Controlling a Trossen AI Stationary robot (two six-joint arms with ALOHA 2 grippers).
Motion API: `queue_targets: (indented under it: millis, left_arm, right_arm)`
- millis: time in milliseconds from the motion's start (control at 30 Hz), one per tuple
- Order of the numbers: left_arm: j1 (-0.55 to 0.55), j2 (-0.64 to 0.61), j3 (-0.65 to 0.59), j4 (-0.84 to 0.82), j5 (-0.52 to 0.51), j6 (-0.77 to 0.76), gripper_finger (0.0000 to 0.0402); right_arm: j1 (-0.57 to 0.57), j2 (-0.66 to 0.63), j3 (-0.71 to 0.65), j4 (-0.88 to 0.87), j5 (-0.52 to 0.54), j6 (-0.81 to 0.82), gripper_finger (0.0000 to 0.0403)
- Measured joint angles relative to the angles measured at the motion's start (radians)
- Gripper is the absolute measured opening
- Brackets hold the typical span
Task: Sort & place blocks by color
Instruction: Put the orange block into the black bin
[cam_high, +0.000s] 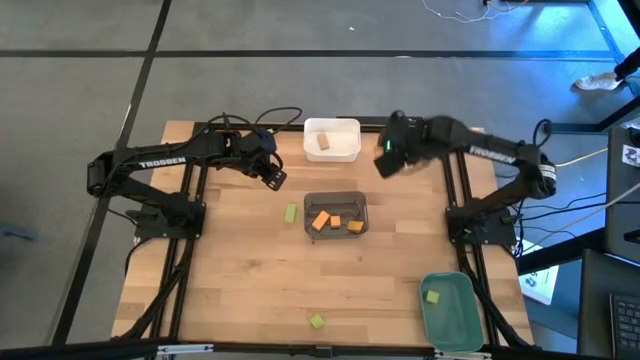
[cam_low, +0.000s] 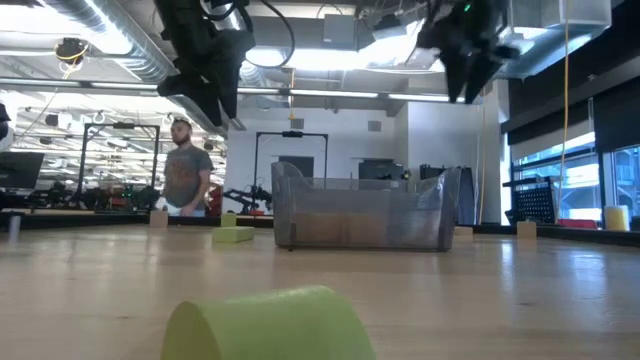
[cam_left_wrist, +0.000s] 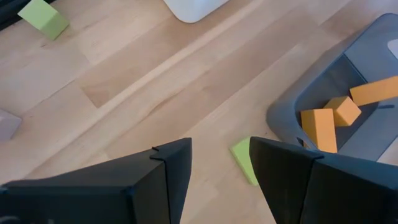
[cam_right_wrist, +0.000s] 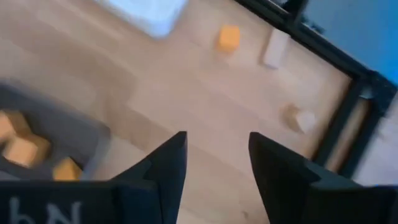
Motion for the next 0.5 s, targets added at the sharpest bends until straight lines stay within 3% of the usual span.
queue_targets:
  millis: [200, 500]
  left_arm:
    - [0.0, 0.0, 0.0, 0.0, 0.0, -0.001, 0.0153]
    - [0.005, -0.007, 0.0, 0.009, -0.003, -0.022, 0.0153]
  right_arm:
    - [-0.254, 0.045, 0.0, 0.172, -0.233, -0.224, 0.0173]
    - [-0.396, 0.234, 0.0, 0.232, -0.264, -0.344, 0.0173]
